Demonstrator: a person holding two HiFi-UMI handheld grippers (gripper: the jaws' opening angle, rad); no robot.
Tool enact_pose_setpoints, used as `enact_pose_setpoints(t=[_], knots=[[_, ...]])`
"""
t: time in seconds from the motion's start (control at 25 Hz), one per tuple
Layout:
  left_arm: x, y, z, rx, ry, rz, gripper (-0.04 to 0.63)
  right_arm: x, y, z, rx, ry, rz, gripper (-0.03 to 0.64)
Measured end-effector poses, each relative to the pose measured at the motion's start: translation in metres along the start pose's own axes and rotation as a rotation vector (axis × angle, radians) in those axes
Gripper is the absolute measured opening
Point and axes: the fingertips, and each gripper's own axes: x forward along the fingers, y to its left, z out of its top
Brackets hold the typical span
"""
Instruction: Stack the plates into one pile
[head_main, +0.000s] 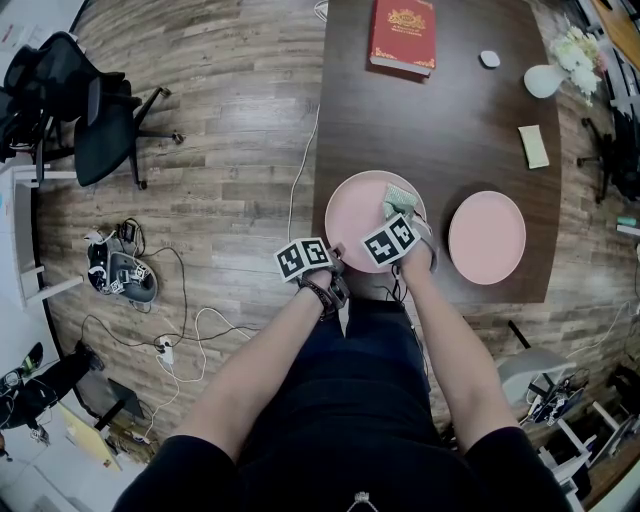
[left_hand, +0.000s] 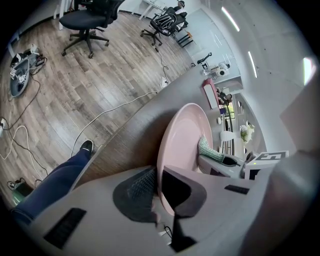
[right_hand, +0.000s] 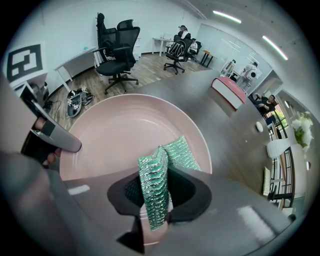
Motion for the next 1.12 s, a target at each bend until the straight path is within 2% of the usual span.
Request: enact_pose_setpoints(t=[0.52, 1.12], knots=[[0.0, -0.001, -0.003, 0.048, 0.034, 0.008, 0.011, 0.003, -0.004, 0.015, -0.042, -0.018, 0.01, 0.087], [0.001, -0.005, 0.0, 0.105, 0.047, 0.015, 0.014, 0.008, 0.005, 0.044, -0.164, -0.063, 0.02, 0.089]])
